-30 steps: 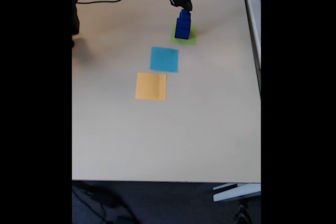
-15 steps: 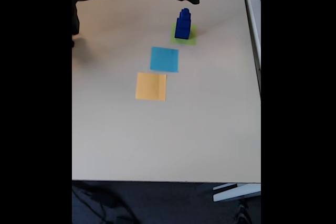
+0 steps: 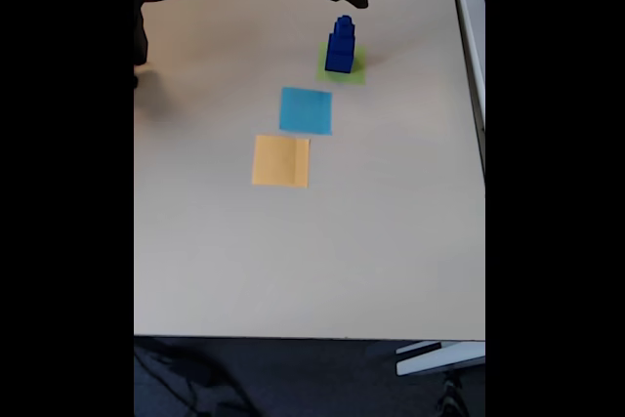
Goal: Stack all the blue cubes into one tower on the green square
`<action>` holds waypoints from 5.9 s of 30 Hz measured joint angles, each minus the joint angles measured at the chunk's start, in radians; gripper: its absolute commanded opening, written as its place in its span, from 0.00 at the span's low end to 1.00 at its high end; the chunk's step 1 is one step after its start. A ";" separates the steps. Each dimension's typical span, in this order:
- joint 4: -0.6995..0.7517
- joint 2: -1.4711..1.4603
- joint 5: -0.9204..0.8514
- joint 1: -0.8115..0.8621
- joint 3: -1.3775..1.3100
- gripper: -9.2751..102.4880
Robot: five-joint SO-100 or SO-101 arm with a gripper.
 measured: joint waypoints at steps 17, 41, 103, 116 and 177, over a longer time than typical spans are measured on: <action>0.067 0.130 0.054 0.006 0.129 0.08; 0.100 0.173 0.104 -0.035 0.273 0.08; 0.101 0.123 0.066 -0.041 0.262 0.08; 0.110 0.123 0.057 -0.041 0.272 0.08; 0.084 0.063 0.023 -0.034 0.245 0.08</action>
